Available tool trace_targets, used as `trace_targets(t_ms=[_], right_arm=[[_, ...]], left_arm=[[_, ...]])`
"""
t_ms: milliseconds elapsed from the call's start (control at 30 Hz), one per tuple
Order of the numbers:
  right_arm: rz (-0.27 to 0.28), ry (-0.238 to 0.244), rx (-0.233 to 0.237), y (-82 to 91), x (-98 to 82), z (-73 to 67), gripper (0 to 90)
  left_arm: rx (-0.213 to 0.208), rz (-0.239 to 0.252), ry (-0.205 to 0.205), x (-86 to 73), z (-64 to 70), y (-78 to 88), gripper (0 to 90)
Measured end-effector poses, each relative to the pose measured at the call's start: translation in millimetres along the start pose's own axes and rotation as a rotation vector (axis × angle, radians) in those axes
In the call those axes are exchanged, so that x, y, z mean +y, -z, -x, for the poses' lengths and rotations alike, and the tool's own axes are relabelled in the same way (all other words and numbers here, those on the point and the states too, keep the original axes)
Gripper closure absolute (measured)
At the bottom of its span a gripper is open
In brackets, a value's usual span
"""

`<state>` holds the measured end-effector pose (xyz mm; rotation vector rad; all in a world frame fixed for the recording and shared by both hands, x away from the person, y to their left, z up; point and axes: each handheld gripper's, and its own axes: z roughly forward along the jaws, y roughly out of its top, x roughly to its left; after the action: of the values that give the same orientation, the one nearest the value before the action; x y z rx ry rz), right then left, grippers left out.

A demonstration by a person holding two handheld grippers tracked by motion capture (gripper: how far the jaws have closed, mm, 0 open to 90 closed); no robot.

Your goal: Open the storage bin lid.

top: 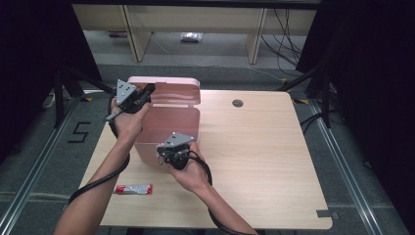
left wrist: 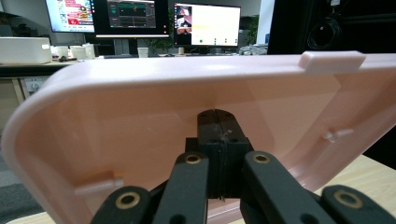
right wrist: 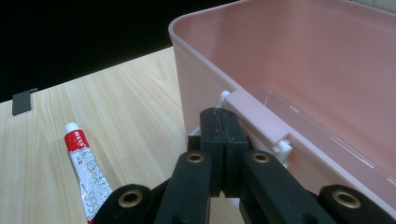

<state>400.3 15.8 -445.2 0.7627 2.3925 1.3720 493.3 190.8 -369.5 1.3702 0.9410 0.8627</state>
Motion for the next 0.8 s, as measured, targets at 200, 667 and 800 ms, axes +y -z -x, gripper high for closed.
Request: trace_targets(t_ms=[200, 667, 800], right_arm=[[0.000, -0.003, 0.001, 0.0, 0.1, 0.0, 90.0], [0.020, -0.008, -0.006, -1.5, -0.7, -0.8, 90.0], [0.017, -0.001, -0.007, -1.1, -1.0, -0.6, 90.0]], left_arm=[[0.003, -0.007, 0.003, -1.4, -1.3, -2.6, 89.3], [0.010, -0.023, 0.003, -2.2, -2.5, -9.0, 89.3], [0.011, -0.031, 0.000, -1.4, -3.3, -10.9, 89.2]])
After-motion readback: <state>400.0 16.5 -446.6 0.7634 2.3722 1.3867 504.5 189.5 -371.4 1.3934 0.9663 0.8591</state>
